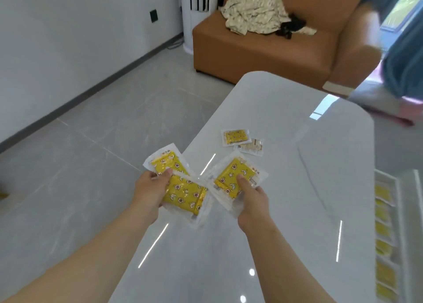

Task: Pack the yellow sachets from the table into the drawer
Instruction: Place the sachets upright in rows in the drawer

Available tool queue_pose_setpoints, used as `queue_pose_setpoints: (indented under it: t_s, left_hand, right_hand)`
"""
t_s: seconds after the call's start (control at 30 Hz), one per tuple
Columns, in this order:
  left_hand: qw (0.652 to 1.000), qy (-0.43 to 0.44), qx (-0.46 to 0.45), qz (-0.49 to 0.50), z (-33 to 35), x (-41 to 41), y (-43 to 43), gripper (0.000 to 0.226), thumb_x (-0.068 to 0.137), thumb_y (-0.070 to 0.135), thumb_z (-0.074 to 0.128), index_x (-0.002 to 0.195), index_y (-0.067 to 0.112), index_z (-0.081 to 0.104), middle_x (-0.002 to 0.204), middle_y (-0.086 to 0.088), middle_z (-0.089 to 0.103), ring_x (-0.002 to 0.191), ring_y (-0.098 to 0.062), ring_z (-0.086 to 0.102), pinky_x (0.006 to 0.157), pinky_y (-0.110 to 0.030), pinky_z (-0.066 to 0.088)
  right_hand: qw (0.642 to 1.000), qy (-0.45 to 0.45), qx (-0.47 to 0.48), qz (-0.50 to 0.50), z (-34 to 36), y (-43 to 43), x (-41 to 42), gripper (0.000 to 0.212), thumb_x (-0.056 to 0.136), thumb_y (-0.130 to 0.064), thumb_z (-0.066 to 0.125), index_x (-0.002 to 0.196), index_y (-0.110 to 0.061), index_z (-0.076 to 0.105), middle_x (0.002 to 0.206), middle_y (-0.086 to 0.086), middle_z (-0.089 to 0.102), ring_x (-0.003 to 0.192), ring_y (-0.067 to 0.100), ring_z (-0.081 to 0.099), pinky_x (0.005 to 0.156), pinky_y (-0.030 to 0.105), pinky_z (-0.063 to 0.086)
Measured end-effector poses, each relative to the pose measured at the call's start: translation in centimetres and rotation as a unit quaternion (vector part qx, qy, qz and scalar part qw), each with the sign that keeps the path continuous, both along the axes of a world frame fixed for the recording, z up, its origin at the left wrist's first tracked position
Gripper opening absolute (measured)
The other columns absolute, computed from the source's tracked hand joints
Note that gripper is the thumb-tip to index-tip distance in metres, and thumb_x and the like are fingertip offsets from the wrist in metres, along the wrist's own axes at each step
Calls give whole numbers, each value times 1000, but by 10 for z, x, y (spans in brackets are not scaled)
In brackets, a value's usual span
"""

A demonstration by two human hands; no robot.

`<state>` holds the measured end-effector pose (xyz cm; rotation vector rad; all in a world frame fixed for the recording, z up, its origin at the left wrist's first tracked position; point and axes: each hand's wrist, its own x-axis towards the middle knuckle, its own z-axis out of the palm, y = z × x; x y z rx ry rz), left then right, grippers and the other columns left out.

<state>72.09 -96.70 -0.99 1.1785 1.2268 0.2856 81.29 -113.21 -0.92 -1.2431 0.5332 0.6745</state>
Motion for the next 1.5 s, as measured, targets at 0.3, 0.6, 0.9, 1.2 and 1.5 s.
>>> queue_pose_setpoints:
  t_s: [0.3, 0.6, 0.9, 1.2, 1.5]
  left_hand:
    - [979, -120, -120, 109, 142, -115, -95, 19, 92, 35, 54, 104, 21, 59, 102, -3, 68, 77, -24, 65, 67, -41, 55]
    - [962, -186, -192, 63, 240, -164, -258, 15, 94, 21, 53, 108, 16, 56, 81, -2, 62, 67, -18, 60, 72, -39, 53]
    - [968, -173, -106, -145, 250, -111, -446, 8, 94, 14, 51, 101, 14, 55, 85, -6, 64, 70, -17, 61, 59, -31, 52]
    - [934, -165, -210, -236, 256, -29, -628, 15, 94, 6, 45, 106, 8, 54, 65, -10, 70, 49, -21, 68, 38, -31, 53]
    - [928, -132, -198, -286, 213, 72, -670, 22, 90, -5, 43, 100, 14, 50, 85, -15, 68, 72, -31, 67, 60, -45, 56]
  right_hand:
    - [988, -101, 116, -12, 149, -102, -115, 15, 84, -15, 68, 97, -14, 61, 103, 10, 70, 97, 31, 67, 89, 51, 52]
    - [988, -11, 153, -27, 246, -248, -189, 10, 87, -17, 65, 91, -15, 56, 83, 7, 65, 60, 19, 64, 40, 22, 47]
    - [982, 6, 137, -128, 243, -432, -152, 20, 85, -18, 67, 101, -13, 57, 92, 10, 64, 71, 23, 61, 76, 37, 51]
    - [980, -36, 81, -178, 252, -628, -76, 20, 86, -19, 66, 104, -15, 57, 86, 6, 64, 70, 22, 62, 61, 37, 53]
    - [987, -25, 43, -152, 205, -679, 26, 12, 88, -16, 65, 99, -16, 59, 96, 7, 68, 89, 27, 66, 83, 43, 54]
